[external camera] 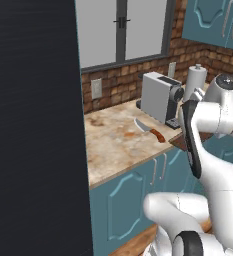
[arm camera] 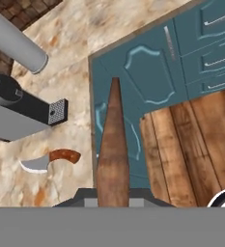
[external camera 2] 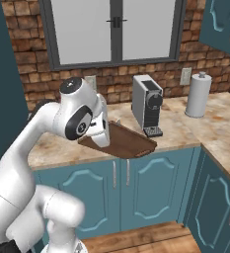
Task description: Move the cutting board and knife to the sink. Then move spray from the cabinet to the counter.
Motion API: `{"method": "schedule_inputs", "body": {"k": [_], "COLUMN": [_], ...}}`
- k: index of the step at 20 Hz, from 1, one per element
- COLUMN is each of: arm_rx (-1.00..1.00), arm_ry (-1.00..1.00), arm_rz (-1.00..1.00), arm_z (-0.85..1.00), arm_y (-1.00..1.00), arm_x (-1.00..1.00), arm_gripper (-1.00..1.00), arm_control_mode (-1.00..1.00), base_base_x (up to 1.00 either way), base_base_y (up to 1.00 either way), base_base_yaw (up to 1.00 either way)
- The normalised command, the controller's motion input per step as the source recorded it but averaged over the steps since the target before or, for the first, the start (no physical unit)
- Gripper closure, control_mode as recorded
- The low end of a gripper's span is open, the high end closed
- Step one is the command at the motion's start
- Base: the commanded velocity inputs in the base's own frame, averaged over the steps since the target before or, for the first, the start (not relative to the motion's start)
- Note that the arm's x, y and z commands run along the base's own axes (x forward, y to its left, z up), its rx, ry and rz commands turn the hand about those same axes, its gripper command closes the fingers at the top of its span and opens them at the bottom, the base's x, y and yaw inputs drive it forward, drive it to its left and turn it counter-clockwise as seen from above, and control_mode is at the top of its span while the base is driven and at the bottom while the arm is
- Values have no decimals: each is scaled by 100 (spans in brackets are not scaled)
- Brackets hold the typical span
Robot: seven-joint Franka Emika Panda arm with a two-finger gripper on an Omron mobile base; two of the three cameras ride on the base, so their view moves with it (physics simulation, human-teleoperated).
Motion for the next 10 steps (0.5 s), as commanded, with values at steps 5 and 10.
{"method": "schedule_inputs", "body": {"k": [5, 10], "arm_rx": [0, 0], "arm_ry": [0, 0], "arm_rz": [0, 0], "arm_z": [3, 1], "arm_y": [-1, -4], "arm_x": [-3, -12], "arm_gripper": [100, 100], "arm_control_mode": [-100, 100], "base_base_x": [0, -17], "base_base_y": [0, -5], "base_base_yaw": [0, -3]}}
